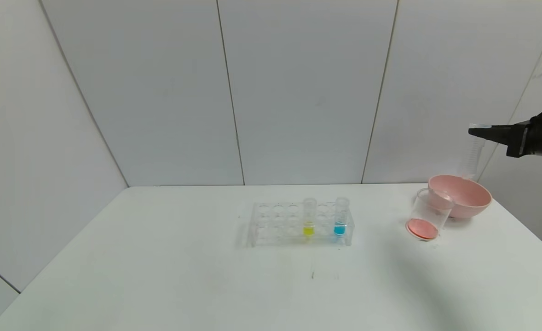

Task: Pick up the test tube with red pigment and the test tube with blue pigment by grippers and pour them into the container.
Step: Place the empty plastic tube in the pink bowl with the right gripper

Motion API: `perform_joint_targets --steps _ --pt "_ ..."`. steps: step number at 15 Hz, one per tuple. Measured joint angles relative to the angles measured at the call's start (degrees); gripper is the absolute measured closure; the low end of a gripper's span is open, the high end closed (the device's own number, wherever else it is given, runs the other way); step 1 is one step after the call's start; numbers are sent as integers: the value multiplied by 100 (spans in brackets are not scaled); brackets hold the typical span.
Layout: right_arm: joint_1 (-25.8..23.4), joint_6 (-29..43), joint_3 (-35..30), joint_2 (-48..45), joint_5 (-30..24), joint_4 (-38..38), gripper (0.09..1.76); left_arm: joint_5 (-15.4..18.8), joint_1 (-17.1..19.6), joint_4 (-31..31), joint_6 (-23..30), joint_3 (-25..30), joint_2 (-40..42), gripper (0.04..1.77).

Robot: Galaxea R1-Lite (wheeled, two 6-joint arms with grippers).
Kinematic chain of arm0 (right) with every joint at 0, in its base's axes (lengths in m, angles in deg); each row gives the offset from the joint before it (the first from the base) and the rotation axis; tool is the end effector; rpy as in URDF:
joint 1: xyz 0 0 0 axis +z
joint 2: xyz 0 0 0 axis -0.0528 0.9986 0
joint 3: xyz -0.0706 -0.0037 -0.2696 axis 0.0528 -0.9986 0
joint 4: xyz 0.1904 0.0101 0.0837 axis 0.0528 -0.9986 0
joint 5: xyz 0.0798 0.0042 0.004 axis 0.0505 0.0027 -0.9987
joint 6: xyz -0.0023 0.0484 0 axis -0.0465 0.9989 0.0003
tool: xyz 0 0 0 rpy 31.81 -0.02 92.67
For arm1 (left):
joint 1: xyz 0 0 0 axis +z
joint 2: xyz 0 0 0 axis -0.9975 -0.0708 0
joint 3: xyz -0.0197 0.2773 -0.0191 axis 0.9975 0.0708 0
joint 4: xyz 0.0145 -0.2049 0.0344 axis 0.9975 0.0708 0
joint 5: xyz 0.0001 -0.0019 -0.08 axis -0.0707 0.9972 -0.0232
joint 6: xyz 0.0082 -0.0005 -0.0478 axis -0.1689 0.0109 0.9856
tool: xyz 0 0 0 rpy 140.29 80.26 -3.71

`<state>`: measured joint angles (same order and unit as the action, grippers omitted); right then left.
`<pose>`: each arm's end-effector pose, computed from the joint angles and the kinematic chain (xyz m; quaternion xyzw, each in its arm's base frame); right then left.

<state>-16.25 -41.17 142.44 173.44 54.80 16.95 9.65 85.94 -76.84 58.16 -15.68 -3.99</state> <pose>0.3602 -0.0561 0.2262 -0.0156 0.0781 0.1914 0.9783 0.0441 -0.0001 0.0753 0.0001 0.0012 0.0000 1.0000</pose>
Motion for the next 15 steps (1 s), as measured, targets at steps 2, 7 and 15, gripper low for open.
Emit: perform_joint_targets --steps 2,7,15 --pt "0 258 -611 -91 336 1001 136 0 0 -2 0 0 0 5" --pt "-28 542 -1932 6 444 3038 136 0 0 -2 0 0 0 5" --pt "-394 535 -1686 920 674 3695 136 0 0 0 0 0 0 5"
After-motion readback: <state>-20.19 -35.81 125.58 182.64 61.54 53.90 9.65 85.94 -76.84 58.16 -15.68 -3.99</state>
